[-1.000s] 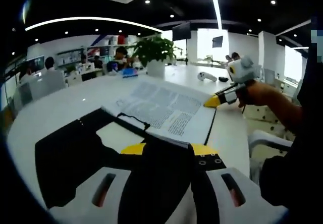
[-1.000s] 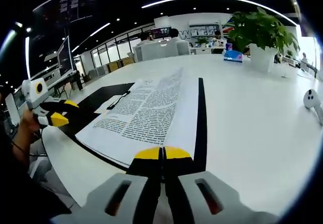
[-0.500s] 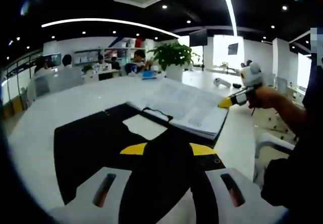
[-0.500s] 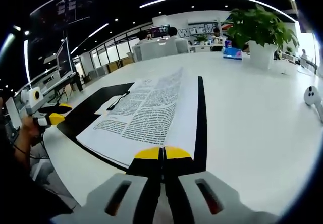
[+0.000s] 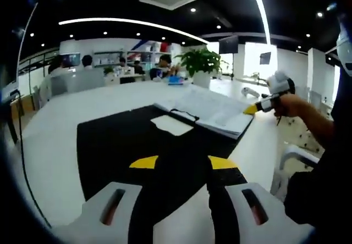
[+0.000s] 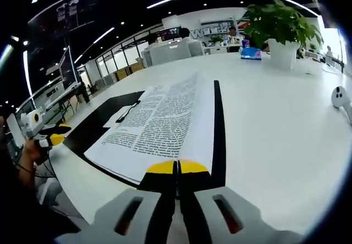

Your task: Flip through the bound document one page at a time

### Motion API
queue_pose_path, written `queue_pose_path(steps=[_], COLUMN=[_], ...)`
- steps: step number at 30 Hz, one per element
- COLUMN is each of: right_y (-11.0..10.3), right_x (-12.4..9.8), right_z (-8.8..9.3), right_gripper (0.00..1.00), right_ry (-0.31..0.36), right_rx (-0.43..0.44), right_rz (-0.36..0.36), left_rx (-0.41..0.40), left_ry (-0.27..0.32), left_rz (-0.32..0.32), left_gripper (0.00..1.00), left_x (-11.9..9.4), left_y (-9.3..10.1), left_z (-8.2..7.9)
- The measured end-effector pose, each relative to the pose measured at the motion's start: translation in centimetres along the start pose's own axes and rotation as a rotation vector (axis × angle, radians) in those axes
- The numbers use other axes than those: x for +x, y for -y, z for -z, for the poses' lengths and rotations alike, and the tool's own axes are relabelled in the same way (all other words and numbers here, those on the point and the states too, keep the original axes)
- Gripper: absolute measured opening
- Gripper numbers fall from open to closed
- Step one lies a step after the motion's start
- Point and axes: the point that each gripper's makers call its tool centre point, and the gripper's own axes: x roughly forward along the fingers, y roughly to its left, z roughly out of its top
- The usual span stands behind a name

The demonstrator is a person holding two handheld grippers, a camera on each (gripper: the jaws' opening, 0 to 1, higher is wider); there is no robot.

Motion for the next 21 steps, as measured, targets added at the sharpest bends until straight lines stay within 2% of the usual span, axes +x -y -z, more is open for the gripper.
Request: queue_pose_path(steps=[3, 6, 9, 14, 19, 21], right_y=[0.1, 0.1, 0.1, 0.0, -0.3, -0.5], right_x=[0.0, 0.0, 0.0, -0.1, -0.3, -0.4], right_z=[0.0, 0.0, 0.0, -0.2, -0.5, -1.3], right_gripper=[0.02, 0.02, 0.02, 0.02, 0.02, 0.02], right_ry=[0.002, 0.004, 0.003, 0.006, 0.003, 0.022], right_rx=[-0.005, -0.009, -0.008, -0.005, -0.019, -0.024], right_rz=[0.006, 0.013, 0.021, 0.037, 0.05, 0.054], left_rx=[0.061, 0.073, 0.019, 0.0, -0.019, -0.011], left_ry=[-0.023, -0.019, 0.012, 0.016, 0.036, 0.034], left_rz=[-0.01, -0.005, 0.017, -0.017, -0.007, -0.001], left_gripper=[0.37, 0.37, 0.37, 0.37, 0.37, 0.37], left_x=[-0.7, -1.2, -1.3, -1.5, -2.1, -2.2], left_y=[0.2, 0.3, 0.0, -1.1, -1.0, -0.9], left_z=[-0.2, -0.5, -0.6, 0.0, -0.3, -0.3])
